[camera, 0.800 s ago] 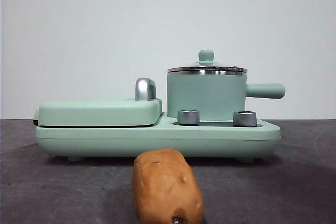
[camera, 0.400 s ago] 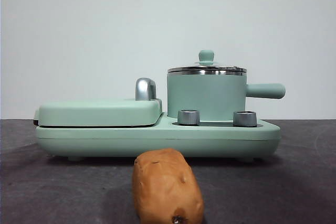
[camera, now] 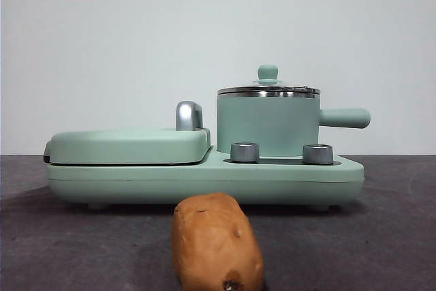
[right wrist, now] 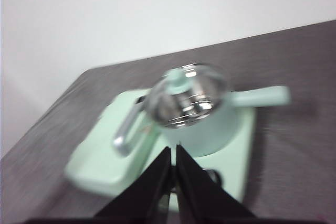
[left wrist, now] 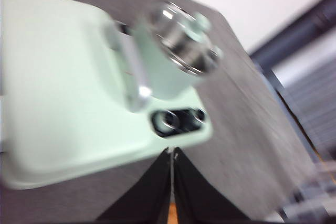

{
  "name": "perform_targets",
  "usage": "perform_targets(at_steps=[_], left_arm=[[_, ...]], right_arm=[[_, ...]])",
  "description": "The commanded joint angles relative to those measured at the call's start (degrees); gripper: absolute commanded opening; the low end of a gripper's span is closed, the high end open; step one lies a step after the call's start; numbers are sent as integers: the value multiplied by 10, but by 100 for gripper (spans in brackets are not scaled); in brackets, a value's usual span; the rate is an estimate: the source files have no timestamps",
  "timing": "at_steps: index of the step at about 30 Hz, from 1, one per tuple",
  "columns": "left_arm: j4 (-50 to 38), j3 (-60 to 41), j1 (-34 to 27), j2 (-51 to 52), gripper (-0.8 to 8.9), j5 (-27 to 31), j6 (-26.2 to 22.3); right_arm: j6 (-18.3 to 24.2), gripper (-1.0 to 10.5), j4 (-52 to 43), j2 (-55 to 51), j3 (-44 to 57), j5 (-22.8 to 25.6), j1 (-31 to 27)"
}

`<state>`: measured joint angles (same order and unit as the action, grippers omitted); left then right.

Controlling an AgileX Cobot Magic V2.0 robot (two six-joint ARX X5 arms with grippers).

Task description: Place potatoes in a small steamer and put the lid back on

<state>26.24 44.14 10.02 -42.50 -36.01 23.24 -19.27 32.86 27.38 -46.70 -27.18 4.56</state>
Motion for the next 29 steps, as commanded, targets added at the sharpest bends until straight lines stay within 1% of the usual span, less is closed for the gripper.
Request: perform_targets(at_steps=[1,4,6,8,9,13,14,16,18,20,21,22,23,25,29], left_arm=[[27,48,15,-39,8,-22,-45],[65,88,35,-73,8,-22,-88],[87,106,46,-92,8,-22,-116],[89,111,54,-104,8,-22,-127],[86,111,58,-108,8,-22,-131],[86,111,65,-117,13,-21,-157],[87,111,65,-118,37,-21,-157],[86,111,65,-120,80,-21,-157],[85,111,65,-120,182,-21,-157],[85,111,65,-121,305,-21,-157],[85,111,65,-122,367,-21,-157],[85,111,65,-122,415,-20,-157],[84,111,65,-122,442,-19,-157],[80,111,65,-123,466,-19,-156],[68,112,66,-125,470,-19,-146]], right_arm=[[60,12,14,39,-35,-38,5],[83,12,34,74,-59,-90,8],[84,12,36,93,-63,-143,10],[84,12,37,103,-62,-177,10],[84,12,37,108,-62,-183,10],[84,14,49,111,-62,-175,10],[84,26,49,111,-62,-173,10],[84,122,49,111,-62,-169,10],[84,268,50,111,-62,-162,10],[83,377,50,111,-62,-162,10],[83,411,50,111,-62,-162,10],[83,432,50,111,-62,-162,10],[83,443,50,111,-62,-162,10],[83,444,50,111,-62,-162,10],[83,444,50,111,-62,-162,10]])
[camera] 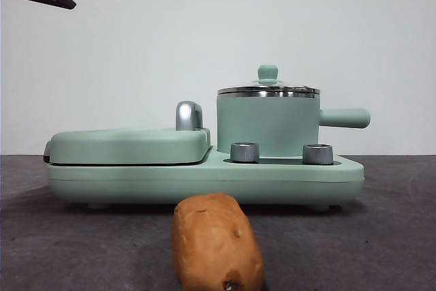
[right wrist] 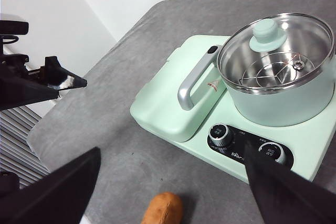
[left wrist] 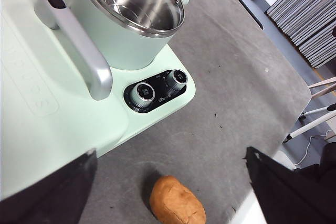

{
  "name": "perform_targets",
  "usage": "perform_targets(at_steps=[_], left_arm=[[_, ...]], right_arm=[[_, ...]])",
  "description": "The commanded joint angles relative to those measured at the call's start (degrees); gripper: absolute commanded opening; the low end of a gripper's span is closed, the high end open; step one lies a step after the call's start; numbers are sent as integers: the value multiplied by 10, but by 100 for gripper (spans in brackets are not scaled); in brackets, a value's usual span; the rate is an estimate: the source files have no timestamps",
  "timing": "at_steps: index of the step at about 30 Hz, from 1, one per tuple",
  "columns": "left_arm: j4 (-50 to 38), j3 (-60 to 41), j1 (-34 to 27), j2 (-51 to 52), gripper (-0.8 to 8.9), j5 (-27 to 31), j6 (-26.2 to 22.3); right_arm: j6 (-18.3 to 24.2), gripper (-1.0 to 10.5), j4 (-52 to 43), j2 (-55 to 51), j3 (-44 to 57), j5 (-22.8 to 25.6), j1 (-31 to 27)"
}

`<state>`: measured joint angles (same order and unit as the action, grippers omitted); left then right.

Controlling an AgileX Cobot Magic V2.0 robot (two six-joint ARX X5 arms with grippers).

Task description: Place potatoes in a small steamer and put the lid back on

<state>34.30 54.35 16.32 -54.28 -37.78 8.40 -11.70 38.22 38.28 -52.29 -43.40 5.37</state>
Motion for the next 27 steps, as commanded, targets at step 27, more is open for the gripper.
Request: perform_targets(at_steps=[27], left_arm=[[51,510,185,-508,526,226,-74]], right_arm=[[-3,497,25,2,-6,3,2]])
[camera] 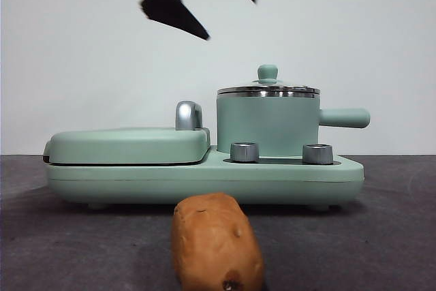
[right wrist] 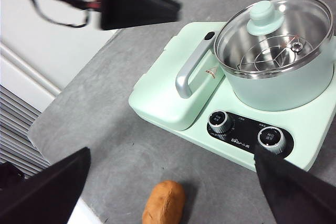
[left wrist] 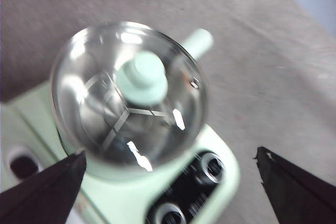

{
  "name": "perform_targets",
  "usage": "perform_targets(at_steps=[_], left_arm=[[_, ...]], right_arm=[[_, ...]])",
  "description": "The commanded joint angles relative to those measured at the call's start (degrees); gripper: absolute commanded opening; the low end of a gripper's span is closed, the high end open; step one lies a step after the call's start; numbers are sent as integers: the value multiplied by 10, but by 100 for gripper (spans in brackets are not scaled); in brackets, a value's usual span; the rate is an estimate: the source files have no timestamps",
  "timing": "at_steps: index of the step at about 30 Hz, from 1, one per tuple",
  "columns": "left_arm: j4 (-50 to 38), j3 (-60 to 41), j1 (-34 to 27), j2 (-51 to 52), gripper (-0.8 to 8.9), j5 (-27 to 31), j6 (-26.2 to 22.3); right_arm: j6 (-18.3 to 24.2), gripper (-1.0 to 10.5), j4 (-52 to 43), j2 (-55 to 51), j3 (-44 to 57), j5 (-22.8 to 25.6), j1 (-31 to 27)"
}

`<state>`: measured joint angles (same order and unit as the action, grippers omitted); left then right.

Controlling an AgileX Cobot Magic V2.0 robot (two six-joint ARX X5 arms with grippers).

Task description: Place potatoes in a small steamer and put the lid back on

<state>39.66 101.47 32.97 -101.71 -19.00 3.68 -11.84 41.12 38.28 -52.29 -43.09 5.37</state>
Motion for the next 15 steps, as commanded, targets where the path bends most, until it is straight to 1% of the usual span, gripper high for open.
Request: perform_targets(at_steps=[1,3,8,15], left_arm=[[-3,52,27,-47,526,55,-33],[-6,78,43,-74,526,85,-37],[-34,108,67,-121,525,129,-43],[-93,108,67,-159,513,144,-30]], right_arm=[[-2,497,-4,2,-6,0,2],[-2,497,-4,2,-6,0,2],[-2,497,-6,2,-6,0,2],[-2,497,-8,2,-6,0,2]])
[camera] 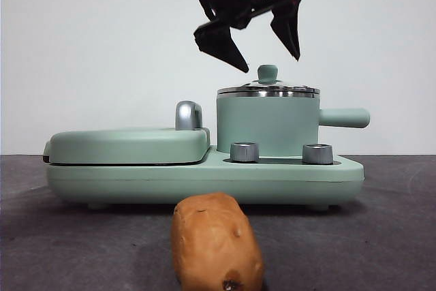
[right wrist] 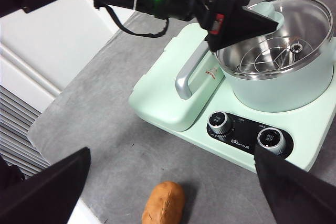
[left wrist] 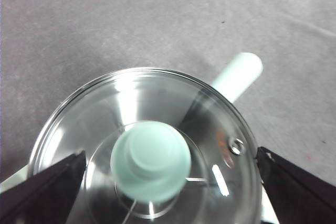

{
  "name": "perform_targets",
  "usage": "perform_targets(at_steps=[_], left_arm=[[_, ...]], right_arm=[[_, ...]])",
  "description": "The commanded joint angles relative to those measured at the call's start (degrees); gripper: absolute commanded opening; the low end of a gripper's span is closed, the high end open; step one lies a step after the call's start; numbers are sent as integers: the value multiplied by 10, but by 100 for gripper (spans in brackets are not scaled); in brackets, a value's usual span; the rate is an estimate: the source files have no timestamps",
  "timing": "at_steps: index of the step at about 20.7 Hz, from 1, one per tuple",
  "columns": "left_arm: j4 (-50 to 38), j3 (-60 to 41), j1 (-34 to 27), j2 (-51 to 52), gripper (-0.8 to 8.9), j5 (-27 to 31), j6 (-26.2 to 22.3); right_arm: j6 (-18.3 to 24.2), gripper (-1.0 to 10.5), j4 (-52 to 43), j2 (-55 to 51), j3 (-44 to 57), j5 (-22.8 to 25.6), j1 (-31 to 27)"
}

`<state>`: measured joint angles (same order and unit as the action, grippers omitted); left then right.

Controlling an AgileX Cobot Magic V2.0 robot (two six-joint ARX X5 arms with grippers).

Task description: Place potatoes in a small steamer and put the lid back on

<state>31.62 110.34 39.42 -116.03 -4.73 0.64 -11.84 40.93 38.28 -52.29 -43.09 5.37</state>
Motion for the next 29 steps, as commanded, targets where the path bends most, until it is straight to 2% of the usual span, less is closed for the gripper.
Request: perform_targets(at_steps=[1,8,10,16,20,22,24,29], left_arm=[[-21,19,2,-18,494,2,0],[-38,19,2,-22,488,3,5],[-35,19,0,-22,453,3,5],[-29,19,-5,-31,426,3,17],[-17,19,-5,-34,236,3,17],[-17,19,-5,-36,106,3,17],[-20,19,-5,-36,27,3,10],[-32,29,-5,-36,12,21,0]], right_arm=[[-2,497,-6,2,-6,0,2],[-10,497,-6,2,-6,0,2],[-10,497,-6,2,-6,0,2],[-12,497,-6,2,-6,0,2],[-12,497,-6,2,-6,0,2],[-12,497,-6,2,-6,0,2],[-12,497,-6,2,-6,0,2],[-12,497,-6,2,-6,0,2]])
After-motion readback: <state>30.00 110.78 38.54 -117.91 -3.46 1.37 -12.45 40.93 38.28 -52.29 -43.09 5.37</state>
